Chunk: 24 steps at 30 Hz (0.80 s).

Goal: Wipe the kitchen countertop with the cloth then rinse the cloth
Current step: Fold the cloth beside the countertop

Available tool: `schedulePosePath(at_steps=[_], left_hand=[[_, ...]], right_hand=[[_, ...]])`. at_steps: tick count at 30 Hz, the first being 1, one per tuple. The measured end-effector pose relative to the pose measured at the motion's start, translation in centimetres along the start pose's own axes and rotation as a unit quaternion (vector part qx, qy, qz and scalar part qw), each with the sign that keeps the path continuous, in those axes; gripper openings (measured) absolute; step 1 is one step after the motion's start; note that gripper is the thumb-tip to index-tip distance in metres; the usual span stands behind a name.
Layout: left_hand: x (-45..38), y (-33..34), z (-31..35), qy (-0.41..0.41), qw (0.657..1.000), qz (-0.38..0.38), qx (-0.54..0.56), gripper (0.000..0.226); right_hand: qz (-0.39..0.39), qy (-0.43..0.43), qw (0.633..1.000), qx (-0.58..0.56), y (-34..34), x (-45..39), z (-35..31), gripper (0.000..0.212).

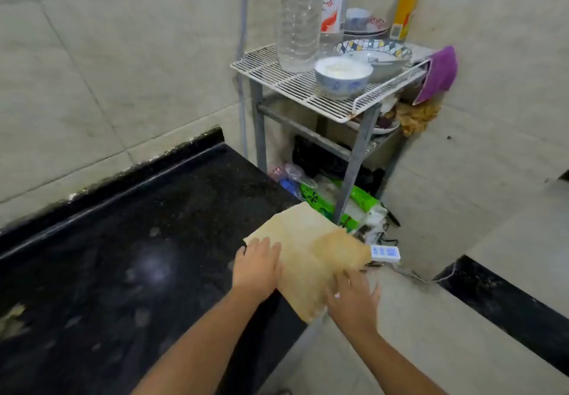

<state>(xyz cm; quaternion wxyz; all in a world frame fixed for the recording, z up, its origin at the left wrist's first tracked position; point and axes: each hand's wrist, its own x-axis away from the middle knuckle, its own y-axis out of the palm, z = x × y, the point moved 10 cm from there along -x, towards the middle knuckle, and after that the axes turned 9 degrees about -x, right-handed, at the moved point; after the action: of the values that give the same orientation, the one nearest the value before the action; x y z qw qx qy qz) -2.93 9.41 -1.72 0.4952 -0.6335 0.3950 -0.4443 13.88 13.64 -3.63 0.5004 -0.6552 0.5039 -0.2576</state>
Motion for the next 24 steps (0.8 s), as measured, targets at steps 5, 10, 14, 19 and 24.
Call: schedulePosePath(at_steps=[5,10,14,19,24], left_hand=[[-9.1,0.2,-0.9,0.093,0.995,0.045,0.002,0.039],[-13.2,0.7,-0.8,0.203,0.973,0.113,-0.017,0.042],[-14.6,0.9,-0.3,0.228,0.962,0.149,0.021,0.033],[-14.6,-0.1,0.4,0.243,0.955,0.161,0.048,0.032],[-14.8,-4.2,-1.5,0.193,0.961,0.176,0.085,0.028]], right_hand=[[0.065,-0.004,0.998,0.006,1.3,-3.3,0.8,0.025],[0.141,-0.014,0.989,-0.031,1.3,-3.5,0.7,0.031],[0.141,-0.006,0.988,-0.055,1.3,-4.3,1.4,0.028],[0.123,-0.018,0.986,-0.110,0.5,-5.1,2.4,0.028],[0.114,-0.060,0.969,-0.209,-3.3,-10.3,2.1,0.029]])
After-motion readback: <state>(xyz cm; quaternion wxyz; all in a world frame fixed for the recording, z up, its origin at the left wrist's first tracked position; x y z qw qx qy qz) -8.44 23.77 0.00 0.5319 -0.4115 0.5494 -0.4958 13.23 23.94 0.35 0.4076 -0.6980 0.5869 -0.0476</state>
